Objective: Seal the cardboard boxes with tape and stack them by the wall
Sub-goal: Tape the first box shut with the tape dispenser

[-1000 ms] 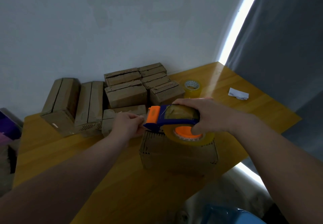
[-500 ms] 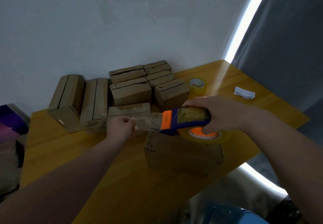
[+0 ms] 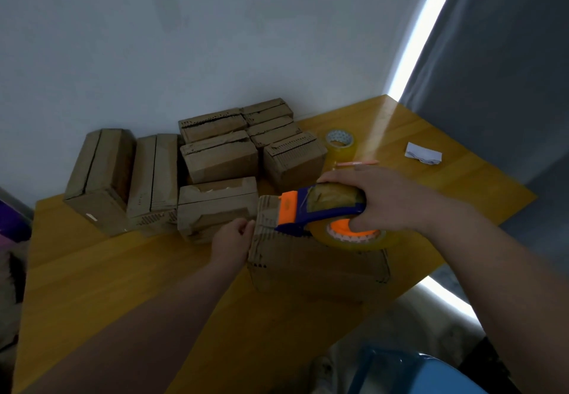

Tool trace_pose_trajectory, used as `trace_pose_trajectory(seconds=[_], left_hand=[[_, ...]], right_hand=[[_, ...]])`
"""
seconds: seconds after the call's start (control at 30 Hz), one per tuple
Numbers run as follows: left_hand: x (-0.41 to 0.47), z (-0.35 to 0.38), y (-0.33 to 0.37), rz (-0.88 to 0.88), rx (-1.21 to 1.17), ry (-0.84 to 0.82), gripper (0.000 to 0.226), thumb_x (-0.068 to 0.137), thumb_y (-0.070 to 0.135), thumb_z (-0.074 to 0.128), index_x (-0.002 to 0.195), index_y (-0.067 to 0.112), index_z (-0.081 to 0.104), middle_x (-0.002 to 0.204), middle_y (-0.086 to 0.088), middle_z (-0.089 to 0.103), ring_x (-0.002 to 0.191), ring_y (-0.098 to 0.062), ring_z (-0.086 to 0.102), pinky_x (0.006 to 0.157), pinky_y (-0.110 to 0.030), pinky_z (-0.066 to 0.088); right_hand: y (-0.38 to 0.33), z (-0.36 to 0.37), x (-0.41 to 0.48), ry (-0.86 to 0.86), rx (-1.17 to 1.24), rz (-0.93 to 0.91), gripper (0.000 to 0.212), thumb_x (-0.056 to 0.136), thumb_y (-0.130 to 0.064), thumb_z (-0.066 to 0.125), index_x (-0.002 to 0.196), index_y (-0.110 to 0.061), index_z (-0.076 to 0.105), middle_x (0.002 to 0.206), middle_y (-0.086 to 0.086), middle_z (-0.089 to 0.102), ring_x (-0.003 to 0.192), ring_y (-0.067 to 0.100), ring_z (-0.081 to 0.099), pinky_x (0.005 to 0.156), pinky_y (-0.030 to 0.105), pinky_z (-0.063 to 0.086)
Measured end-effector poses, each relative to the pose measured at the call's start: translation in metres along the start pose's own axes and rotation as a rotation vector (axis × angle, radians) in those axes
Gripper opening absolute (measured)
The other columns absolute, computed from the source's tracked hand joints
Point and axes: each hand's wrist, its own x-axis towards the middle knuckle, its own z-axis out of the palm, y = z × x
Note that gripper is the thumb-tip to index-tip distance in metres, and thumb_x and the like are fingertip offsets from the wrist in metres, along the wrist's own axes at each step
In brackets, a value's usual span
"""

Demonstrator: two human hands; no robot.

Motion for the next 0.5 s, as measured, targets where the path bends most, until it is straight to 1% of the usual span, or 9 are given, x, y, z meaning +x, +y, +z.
trace_pose_trajectory(seconds=[0.07,0.13,0.17,0.23,0.3,0.37,0.4,0.47,0.5], left_hand=[[-0.002,0.000,-0.001,-0.101,-0.067,-0.144,0.024,0.102,0.037,0.040,0.110,0.019,0.054,0.104,-0.008,0.060,0.095,-0.026,0.058,0.080,-0.043,0.053],[-0.003,-0.002,-0.004,-0.173,-0.078,-0.229,0.022,0.101,0.036,0.042,0.109,0.019,0.052,0.103,-0.007,0.059,0.092,-0.024,0.057,0.076,-0.040,0.053],[0.001,-0.003,-0.005,-0.131,-0.022,-0.182,0.024,0.100,0.033,0.046,0.109,0.014,0.057,0.102,-0.008,0.061,0.089,-0.023,0.058,0.076,-0.040,0.053],[0.005,-0.006,-0.001,-0.033,0.040,0.013,0.021,0.098,0.021,0.051,0.109,0.010,0.066,0.105,-0.008,0.066,0.092,-0.019,0.059,0.080,-0.036,0.052],[-0.003,-0.009,0.009,0.036,-0.148,0.056,0.030,0.097,0.012,0.046,0.123,0.013,0.063,0.117,-0.006,0.062,0.102,-0.018,0.055,0.085,-0.034,0.049],[-0.012,-0.008,0.014,-0.047,-0.415,-0.168,0.044,0.097,0.010,0.043,0.138,0.022,0.049,0.121,-0.004,0.057,0.101,-0.018,0.055,0.080,-0.033,0.050],[-0.016,-0.008,0.013,-0.082,-0.448,-0.312,0.051,0.095,0.010,0.045,0.143,0.026,0.041,0.121,-0.004,0.056,0.100,-0.018,0.056,0.077,-0.032,0.050],[-0.018,-0.010,0.008,-0.081,-0.354,-0.531,0.066,0.091,0.015,0.058,0.148,0.028,0.028,0.125,-0.001,0.054,0.106,-0.018,0.057,0.087,-0.035,0.051],[-0.016,-0.013,0.005,-0.068,-0.290,-0.581,0.083,0.085,0.022,0.068,0.151,0.028,0.018,0.132,0.002,0.050,0.114,-0.020,0.055,0.095,-0.036,0.049]], right_hand=[[-0.001,0.000,0.000,0.010,0.028,0.003,0.081,0.060,-0.051,0.062,0.137,-0.051,0.035,0.118,0.000,0.051,0.104,0.016,0.050,0.086,0.037,0.050],[-0.002,0.000,0.001,0.013,0.040,0.012,0.082,0.059,-0.051,0.062,0.137,-0.051,0.036,0.117,0.000,0.051,0.103,0.015,0.050,0.085,0.036,0.050],[-0.003,0.000,0.001,0.009,0.042,0.016,0.082,0.059,-0.051,0.062,0.137,-0.050,0.036,0.116,0.000,0.050,0.102,0.015,0.050,0.084,0.035,0.050],[-0.003,0.000,0.003,0.002,0.050,0.023,0.083,0.059,-0.051,0.062,0.138,-0.049,0.036,0.116,0.000,0.050,0.101,0.014,0.050,0.083,0.033,0.050],[-0.002,-0.001,0.003,0.002,0.052,0.031,0.084,0.059,-0.051,0.062,0.138,-0.048,0.036,0.117,0.000,0.049,0.102,0.015,0.050,0.083,0.033,0.050],[-0.002,-0.001,0.004,0.003,0.050,0.040,0.084,0.058,-0.050,0.062,0.139,-0.046,0.037,0.118,0.002,0.049,0.103,0.017,0.050,0.084,0.033,0.049],[-0.003,-0.001,0.004,0.005,0.050,0.042,0.084,0.058,-0.049,0.061,0.139,-0.046,0.038,0.118,0.002,0.049,0.103,0.017,0.050,0.084,0.033,0.049],[-0.004,0.000,0.005,0.020,0.056,0.040,0.084,0.058,-0.048,0.061,0.139,-0.046,0.038,0.117,0.002,0.050,0.102,0.017,0.050,0.082,0.033,0.049],[-0.004,0.001,0.006,0.027,0.062,0.037,0.084,0.058,-0.047,0.061,0.139,-0.046,0.038,0.117,0.002,0.050,0.101,0.017,0.050,0.081,0.032,0.048]])
